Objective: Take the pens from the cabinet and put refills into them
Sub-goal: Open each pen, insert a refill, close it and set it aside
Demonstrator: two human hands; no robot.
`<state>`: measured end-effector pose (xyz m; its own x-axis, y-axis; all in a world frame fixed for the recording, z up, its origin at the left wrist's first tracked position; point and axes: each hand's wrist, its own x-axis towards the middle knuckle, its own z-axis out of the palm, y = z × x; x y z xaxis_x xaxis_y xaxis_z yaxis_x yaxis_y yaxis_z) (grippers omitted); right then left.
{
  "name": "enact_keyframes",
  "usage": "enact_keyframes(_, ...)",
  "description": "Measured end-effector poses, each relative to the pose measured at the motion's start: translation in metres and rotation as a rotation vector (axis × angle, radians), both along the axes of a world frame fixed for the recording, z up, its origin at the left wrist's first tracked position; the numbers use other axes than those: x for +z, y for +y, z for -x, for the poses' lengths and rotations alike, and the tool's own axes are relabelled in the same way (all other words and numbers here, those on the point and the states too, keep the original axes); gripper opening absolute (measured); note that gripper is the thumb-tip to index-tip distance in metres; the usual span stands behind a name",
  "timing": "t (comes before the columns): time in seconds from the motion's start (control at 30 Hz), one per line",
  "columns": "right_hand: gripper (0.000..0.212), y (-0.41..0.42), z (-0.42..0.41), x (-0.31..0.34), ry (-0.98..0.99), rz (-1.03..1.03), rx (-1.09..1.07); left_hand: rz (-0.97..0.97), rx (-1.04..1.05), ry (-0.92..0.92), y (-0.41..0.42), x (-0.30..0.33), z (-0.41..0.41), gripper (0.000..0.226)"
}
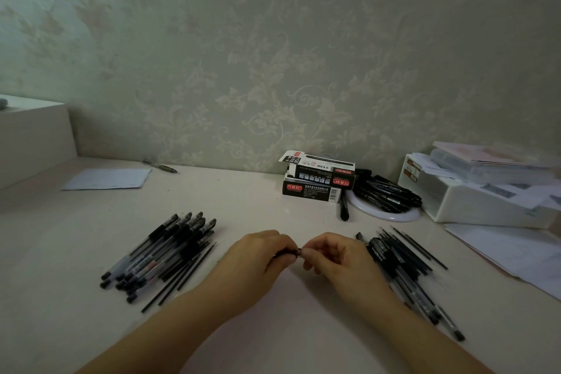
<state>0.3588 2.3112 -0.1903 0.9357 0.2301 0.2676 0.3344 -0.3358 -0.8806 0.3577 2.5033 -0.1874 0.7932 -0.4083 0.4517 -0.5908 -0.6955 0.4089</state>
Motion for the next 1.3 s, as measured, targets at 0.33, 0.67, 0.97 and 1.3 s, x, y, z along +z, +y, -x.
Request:
enact_keyframes(0.33,0.018,0.000,-0.001,0.001,-0.033,-0.114,0.064,0.064,-0.019,0.180,0.003,0.005,0.001,0.021)
enact_keyframes(0.67,0.039,0.000,-0.002,-0.005,-0.088,0.116,-0.010,0.082,-0.010,0.066,0.002,0.006,0.004,0.005)
enact_keyframes(0.97,0.013,-0.003,-0.008,-0.009,-0.105,0.139,0.033,0.102,0.011,0.039,0.003,0.006,0.003,0.005)
enact_keyframes(1.3,0.009,-0.004,-0.011,-0.011,-0.094,0.126,0.068,0.111,0.020,0.030,0.003,0.008,0.004,0.005)
